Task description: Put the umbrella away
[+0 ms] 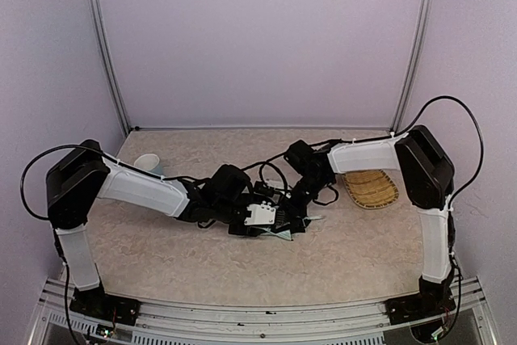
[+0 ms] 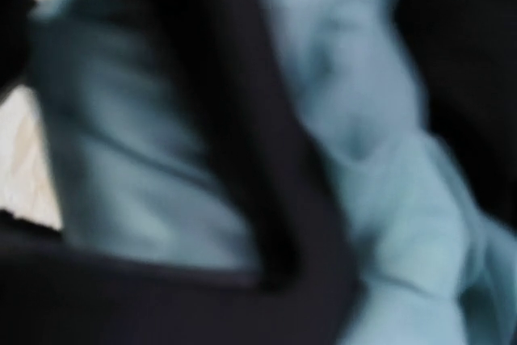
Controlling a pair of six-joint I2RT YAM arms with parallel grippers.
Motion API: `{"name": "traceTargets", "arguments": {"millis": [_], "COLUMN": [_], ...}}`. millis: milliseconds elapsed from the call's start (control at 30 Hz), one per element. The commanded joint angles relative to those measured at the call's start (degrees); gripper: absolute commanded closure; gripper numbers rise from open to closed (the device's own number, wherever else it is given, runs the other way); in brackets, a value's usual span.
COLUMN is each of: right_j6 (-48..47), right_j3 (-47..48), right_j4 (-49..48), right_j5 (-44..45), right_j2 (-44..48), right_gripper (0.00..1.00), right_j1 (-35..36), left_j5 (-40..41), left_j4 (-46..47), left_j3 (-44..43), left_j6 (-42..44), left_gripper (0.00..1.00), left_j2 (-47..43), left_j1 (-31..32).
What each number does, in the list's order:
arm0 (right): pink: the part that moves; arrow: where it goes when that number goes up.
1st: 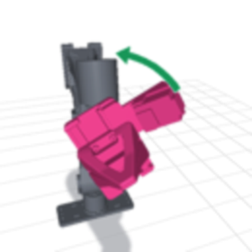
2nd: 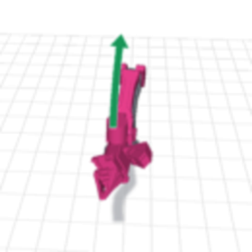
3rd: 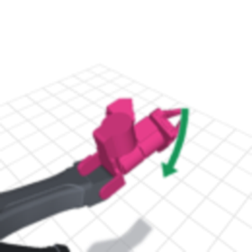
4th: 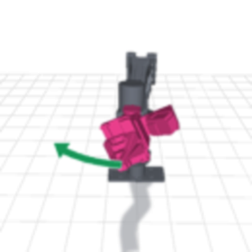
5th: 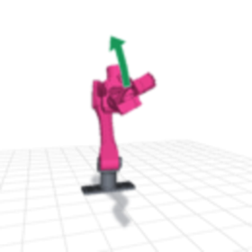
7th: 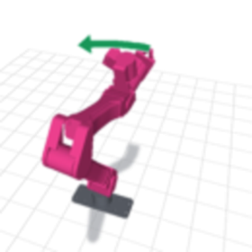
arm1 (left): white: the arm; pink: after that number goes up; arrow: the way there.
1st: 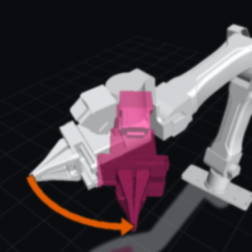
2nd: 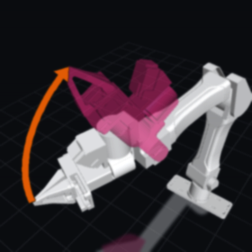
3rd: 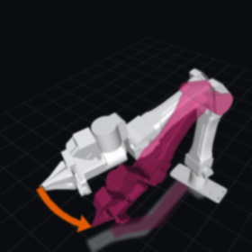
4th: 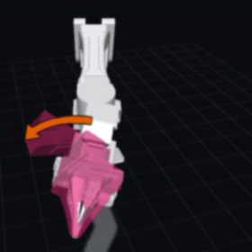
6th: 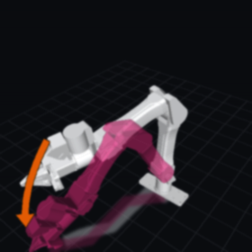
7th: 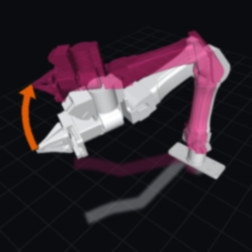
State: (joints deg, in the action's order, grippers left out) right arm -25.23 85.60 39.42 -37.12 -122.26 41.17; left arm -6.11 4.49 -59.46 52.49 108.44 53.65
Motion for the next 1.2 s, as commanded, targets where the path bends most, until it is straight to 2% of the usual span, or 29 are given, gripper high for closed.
{"name": "traceTargets", "arguments": {"millis": [0, 100, 267, 433, 567, 633, 767, 867, 933, 1033, 1167], "right_j6": [2.4, 3.0, 2.5, 1.5, -0.2, -2.2, -9.4, -14.6, -18.3, -23.5, -25.2], "right_j3": [-4.6, -7.8, -14.4, -21.7, -31.3, -36.1, -45.7, -49.4, -48.8, -44.7, -39.5], "right_j4": [-0.2, -5.3, -13.4, -21.6, -35.4, -41.8, -53.7, -57.8, -55.7, -51.1, -48.0], "right_j5": [5.8, 6.2, 10.9, 19.3, 24.9, 25.7, 21.4, 17.6, 18.0, 26.2, 34.9], "right_j2": [2.5, 7.5, 16.6, 26.2, 36.5, 40.9, 47.3, 47.6, 44.9, 38.1, 29.2], "right_gripper": [0.02, 0.00, 0.00, 0.00, 0.00, 0.00, 0.00, 0.00, 0.00, 0.04, 0.07], "right_j1": [-0.7, -1.3, -1.5, -1.5, -1.4, -1.3, -0.2, 1.9, 4.1, 9.3, 12.1], "left_j5": [-0.4, -2.0, -5.6, -8.6, -14.5, -17.9, -23.2, -26.0, -26.9, -26.9, -27.4], "left_j4": [-15.0, -19.7, -28.3, -33.3, -38.3, -41.0, -45.7, -48.3, -49.4, -50.6, -50.9], "left_j3": [-1.2, -4.7, -11.0, -14.1, -16.9, -18.5, -22.1, -23.9, -24.9, -25.7, -26.0], "left_j6": [-4.5, -5.7, -7.9, -10.6, -13.2, -14.3, -15.5, -15.7, -16.5, -17.3, -17.3], "left_gripper": [0.58, 0.72, 0.74, 0.74, 0.74, 0.76, 0.86, 0.89, 0.90, 0.91, 0.91], "left_j2": [6.3, 8.3, 12.4, 13.8, 15.8, 17.1, 19.9, 21.4, 22.2, 22.9, 23.1], "left_j1": [-1.3, -1.7, -2.7, -4.2, -6.5, -7.4, -8.6, -9.3, -9.7, -10.2, -10.2]}}
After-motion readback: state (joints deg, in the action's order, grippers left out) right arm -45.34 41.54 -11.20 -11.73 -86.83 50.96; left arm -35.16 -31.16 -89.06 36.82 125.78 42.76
